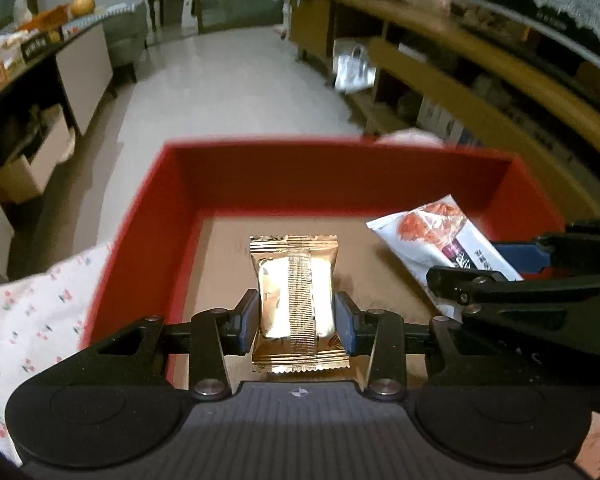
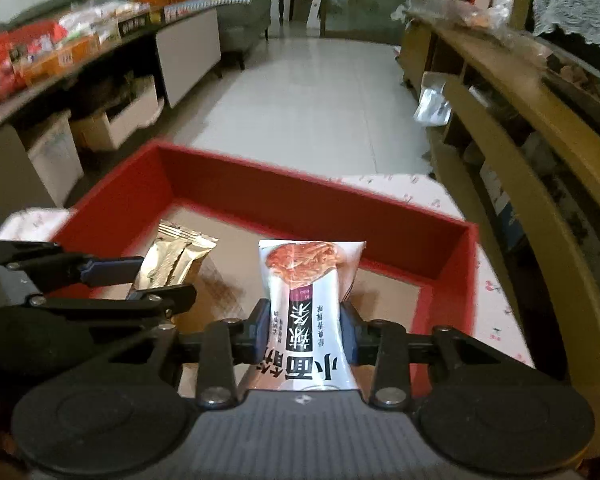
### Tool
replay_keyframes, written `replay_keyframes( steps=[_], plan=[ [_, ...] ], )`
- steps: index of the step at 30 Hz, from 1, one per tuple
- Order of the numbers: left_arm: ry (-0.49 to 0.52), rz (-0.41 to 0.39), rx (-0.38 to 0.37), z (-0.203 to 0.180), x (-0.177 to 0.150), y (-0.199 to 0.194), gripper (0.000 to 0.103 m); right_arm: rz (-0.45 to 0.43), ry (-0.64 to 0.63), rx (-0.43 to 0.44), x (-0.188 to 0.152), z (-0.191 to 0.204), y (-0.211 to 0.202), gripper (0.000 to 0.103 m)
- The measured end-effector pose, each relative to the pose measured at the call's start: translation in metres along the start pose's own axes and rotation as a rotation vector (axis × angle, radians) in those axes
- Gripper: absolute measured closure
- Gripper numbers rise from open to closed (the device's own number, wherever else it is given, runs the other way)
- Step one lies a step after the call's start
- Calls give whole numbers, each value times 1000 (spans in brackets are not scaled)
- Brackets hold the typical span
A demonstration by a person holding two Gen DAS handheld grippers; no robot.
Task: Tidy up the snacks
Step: 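Carry both packets into the red box and open both tools to release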
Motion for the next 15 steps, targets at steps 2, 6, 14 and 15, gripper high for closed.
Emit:
replay_keyframes(
  steps=[2,6,14,15],
  plan=[
    [10,25,5,2,-9,8,55,20,-23,-9,-6,4,11,62],
    [6,35,0,5,-11,1,55,12,-38,-19,-9,7,8,62],
    [-12,106,-12,1,-24,-13,55,56,-52,-9,-32,15,-7,60],
    [-11,116,-12,-1,-28,-16,55,61,-58,-7,-34,16,-9,60]
  ],
)
Point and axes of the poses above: each gripper's, at about its wrist camera, not at the fingertips, and y roughly the way its jaws point, z to its left, x to its top, the point moved 4 cm from there along y, roughly the way its jaws point, and after that the axes turned 4 degrees about -x, right-handed, at the moved point
